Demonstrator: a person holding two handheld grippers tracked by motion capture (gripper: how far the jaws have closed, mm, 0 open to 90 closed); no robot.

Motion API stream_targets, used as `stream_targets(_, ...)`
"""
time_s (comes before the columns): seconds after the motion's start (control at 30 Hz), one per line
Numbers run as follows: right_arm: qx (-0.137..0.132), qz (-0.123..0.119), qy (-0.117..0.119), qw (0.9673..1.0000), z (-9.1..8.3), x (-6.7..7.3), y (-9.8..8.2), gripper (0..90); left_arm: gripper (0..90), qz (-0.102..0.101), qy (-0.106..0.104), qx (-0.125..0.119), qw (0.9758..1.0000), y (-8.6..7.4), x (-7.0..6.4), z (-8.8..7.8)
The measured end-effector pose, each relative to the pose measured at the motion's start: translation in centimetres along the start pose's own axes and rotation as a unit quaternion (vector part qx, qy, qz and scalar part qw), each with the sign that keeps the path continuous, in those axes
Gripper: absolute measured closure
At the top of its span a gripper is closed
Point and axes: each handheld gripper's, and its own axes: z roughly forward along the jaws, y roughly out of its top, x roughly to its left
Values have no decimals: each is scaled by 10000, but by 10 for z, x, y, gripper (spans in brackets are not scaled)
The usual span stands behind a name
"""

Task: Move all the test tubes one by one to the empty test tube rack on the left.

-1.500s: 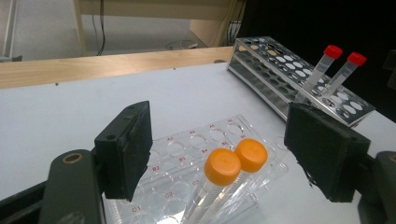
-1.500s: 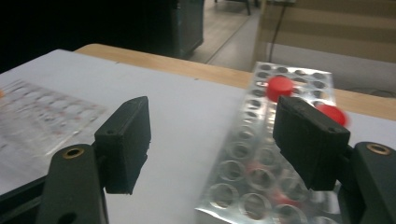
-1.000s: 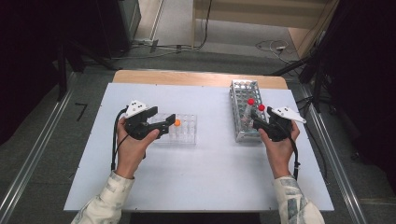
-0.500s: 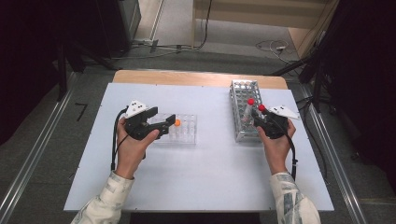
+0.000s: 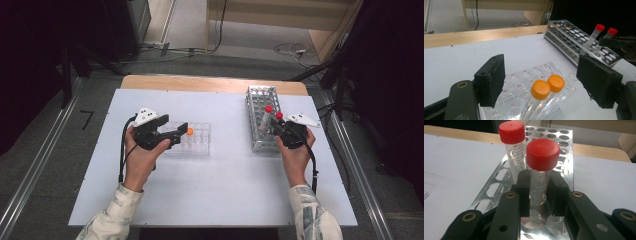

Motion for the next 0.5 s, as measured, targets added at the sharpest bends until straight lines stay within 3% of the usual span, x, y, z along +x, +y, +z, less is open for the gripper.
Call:
stream_targets(0.27,-166,113,42,9998,-8,-3,4,707,233,8,-2,-3,10000,0,0,0)
stream_targets(0.5,-359,55,53,9993,-20,-4,15,708,229,-10,-1,-6,10000,0,0,0)
